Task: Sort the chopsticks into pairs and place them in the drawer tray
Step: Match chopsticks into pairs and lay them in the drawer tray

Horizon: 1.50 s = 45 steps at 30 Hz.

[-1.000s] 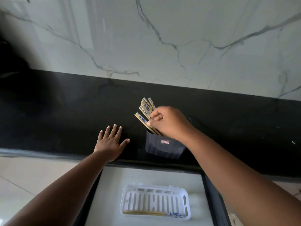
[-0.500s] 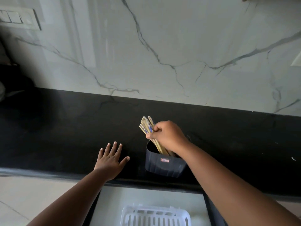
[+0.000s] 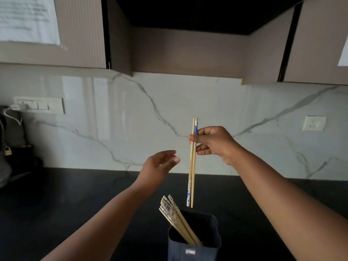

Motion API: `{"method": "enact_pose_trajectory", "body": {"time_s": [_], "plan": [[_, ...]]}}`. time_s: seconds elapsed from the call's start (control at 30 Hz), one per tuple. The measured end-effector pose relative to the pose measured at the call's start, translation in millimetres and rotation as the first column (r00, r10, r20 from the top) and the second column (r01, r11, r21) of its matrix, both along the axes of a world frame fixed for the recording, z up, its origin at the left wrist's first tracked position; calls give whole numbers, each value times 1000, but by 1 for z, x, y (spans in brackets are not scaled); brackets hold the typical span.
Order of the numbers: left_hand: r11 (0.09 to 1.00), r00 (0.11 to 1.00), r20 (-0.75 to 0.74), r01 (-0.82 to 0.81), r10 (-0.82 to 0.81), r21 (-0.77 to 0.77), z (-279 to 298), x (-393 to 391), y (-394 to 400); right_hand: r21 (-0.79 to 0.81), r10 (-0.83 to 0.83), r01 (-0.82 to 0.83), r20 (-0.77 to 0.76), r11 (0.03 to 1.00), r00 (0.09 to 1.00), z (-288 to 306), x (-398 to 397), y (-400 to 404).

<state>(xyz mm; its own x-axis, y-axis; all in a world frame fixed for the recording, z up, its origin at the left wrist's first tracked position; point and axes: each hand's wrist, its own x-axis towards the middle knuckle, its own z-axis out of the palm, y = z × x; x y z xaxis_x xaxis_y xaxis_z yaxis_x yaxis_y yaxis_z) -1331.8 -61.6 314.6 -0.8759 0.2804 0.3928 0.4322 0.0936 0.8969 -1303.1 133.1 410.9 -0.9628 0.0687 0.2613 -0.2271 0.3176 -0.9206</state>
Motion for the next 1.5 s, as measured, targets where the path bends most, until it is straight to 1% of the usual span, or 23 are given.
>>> {"method": "enact_pose_trajectory", "body": {"time_s": [0.07,0.17,0.3,0.37,0.4,0.43,0.47,0.5,0.53,0.57,0.6,0.63,0.67,0.7,0.73,0.8,0.83,0.9,1.07,1.17,1.3,1.5], "plan": [[997,996,37,83,-83,2,17,4,13,-27,2,-2,-5,1000,1000,0,1,-5],[990,987,83,136,-138,32,23,7,27,-42,-3,2,-18,999,1000,-1,2,-11],[983,972,173,140,-159,117,20,7,27,-19,-23,23,-25,1000,999,3,7,-12],[982,957,239,134,-163,136,19,5,21,-35,-37,35,-78,999,996,18,15,-7],[981,948,270,132,-166,141,19,3,16,-55,-43,35,-149,998,988,29,20,-5],[979,938,301,134,-175,151,19,1,12,-54,-43,29,-262,998,964,39,26,-2],[975,925,330,138,-189,172,19,-2,7,0,-24,26,-420,1000,907,46,33,0],[969,912,355,143,-208,200,20,-4,3,129,38,48,-594,990,804,49,40,1],[963,899,376,147,-226,226,21,-6,0,323,170,115,-730,939,662,47,46,2],[957,887,395,150,-241,249,21,-8,-2,527,352,247,-783,813,513,40,51,2],[952,876,409,152,-255,267,22,-10,-4,657,527,410,-754,633,393,30,54,2],[947,868,419,157,-268,281,22,-11,-5,702,659,542,-681,463,319,17,54,4],[942,860,425,165,-282,293,23,-12,-5,720,736,605,-604,341,305,5,53,7],[936,851,432,175,-300,306,23,-13,-5,742,776,615,-544,267,320,-8,50,10],[928,839,439,187,-321,321,22,-14,-4,766,802,605,-494,219,336,-21,47,12],[909,811,454,213,-369,359,20,-15,-2,796,825,583,-432,159,364,-45,39,15],[898,795,461,227,-394,376,20,-15,0,803,830,578,-417,145,371,-54,36,15],[888,776,468,253,-423,383,19,-15,3,812,827,565,-412,144,382,-67,31,14],[892,767,479,271,-428,363,18,-15,11,815,815,553,-433,172,385,-75,30,12],[899,766,488,272,-417,342,16,-14,13,826,820,537,-421,170,388,-80,31,12],[909,767,499,274,-403,313,14,-14,14,831,824,521,-426,194,374,-87,31,12],[906,763,502,269,-407,326,16,-15,15,828,808,523,-443,203,389,-95,33,18]]}}
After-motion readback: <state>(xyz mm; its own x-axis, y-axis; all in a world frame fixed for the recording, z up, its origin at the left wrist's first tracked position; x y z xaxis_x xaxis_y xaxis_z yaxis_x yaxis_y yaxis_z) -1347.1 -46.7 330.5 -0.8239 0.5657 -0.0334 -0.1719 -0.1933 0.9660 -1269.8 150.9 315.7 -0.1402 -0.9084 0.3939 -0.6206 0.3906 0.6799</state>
